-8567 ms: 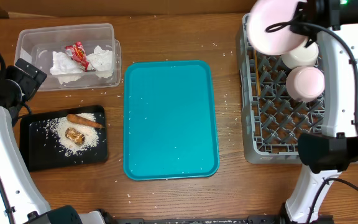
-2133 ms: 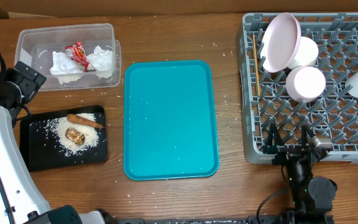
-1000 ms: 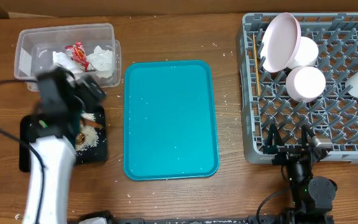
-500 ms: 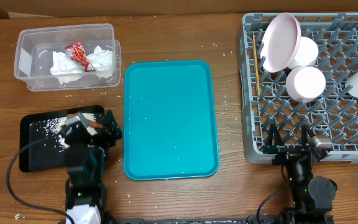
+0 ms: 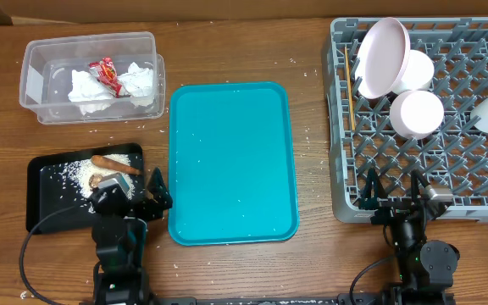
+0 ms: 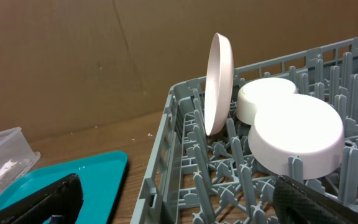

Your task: Sort waste into correct bins and load items into the dishwasher

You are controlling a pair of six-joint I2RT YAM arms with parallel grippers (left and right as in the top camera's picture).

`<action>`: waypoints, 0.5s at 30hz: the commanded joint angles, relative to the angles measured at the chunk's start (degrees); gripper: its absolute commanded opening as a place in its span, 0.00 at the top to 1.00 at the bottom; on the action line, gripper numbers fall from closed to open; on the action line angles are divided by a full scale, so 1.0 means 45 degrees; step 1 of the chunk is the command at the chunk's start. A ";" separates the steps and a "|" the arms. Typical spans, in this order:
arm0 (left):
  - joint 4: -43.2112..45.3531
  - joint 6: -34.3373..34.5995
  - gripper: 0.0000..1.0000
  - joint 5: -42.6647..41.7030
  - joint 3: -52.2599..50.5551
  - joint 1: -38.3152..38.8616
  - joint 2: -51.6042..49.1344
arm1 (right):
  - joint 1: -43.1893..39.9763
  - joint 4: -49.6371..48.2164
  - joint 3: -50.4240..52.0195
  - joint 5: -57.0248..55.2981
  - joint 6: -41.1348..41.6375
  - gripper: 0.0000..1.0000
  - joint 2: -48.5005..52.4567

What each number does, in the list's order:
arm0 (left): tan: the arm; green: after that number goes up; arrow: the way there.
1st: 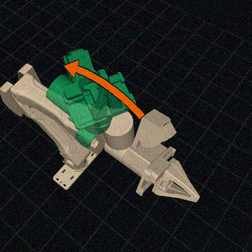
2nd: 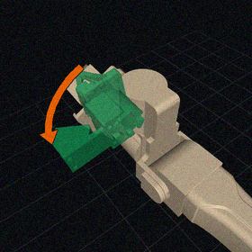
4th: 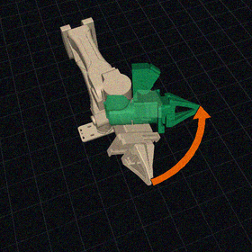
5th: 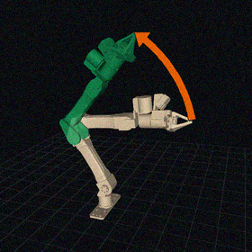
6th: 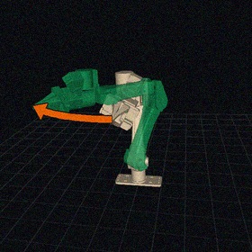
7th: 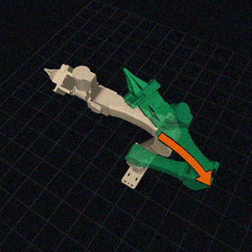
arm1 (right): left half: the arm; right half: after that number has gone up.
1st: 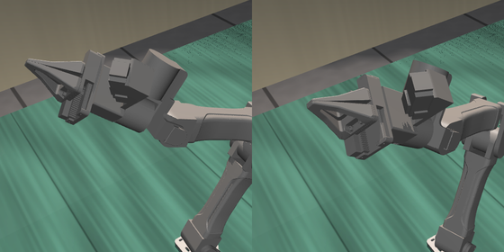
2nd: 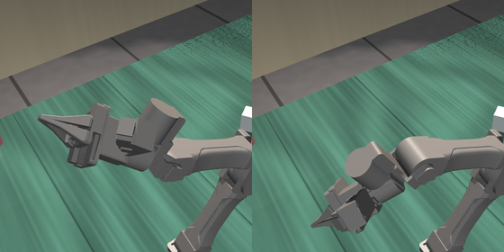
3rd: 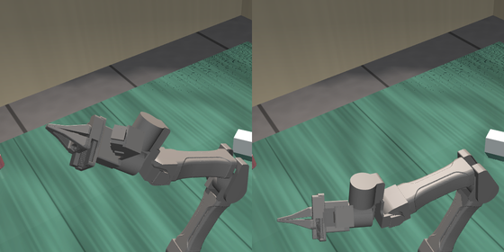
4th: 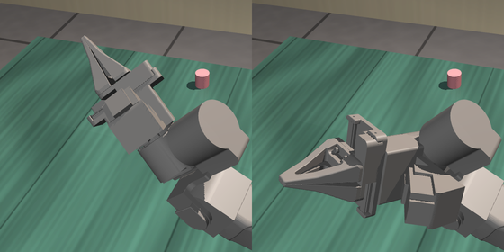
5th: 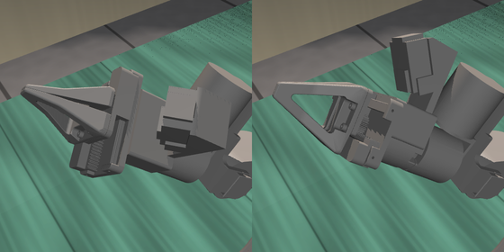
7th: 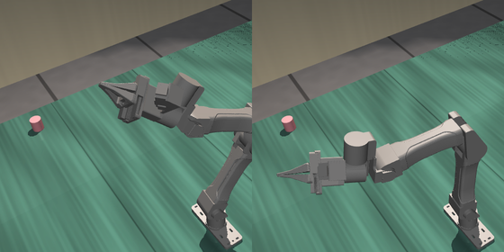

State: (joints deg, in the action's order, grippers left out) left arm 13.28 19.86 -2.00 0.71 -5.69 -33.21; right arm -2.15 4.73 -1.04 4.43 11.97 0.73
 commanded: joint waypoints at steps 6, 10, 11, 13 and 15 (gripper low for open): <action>-0.3925 -0.0437 0.00 -0.0325 -0.0097 0.0044 0.3444 | 0.0034 -0.0044 0.0126 -0.0102 -0.0049 0.00 -0.0126; -0.3891 -0.1292 0.00 -0.0481 -0.0097 0.0223 0.4804 | 0.0034 -0.0044 0.0126 -0.0102 -0.0049 0.00 -0.0126; -0.3891 -0.1423 0.00 -0.0476 -0.0097 0.0345 0.5056 | 0.0034 -0.0044 0.0126 -0.0102 -0.0053 0.00 -0.0126; -0.3891 -0.1705 0.00 -0.0476 -0.0097 0.0627 0.5498 | 0.0034 -0.0044 0.0126 -0.0102 -0.0053 0.00 -0.0126; -0.3891 -0.2074 0.00 -0.0471 -0.0097 0.1010 0.6018 | 0.0034 -0.0044 0.0126 -0.0102 -0.0053 0.00 -0.0126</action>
State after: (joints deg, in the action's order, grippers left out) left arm -4.12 14.68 -3.03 0.47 -2.96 -8.84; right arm -2.15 4.73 -1.04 4.40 11.97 0.73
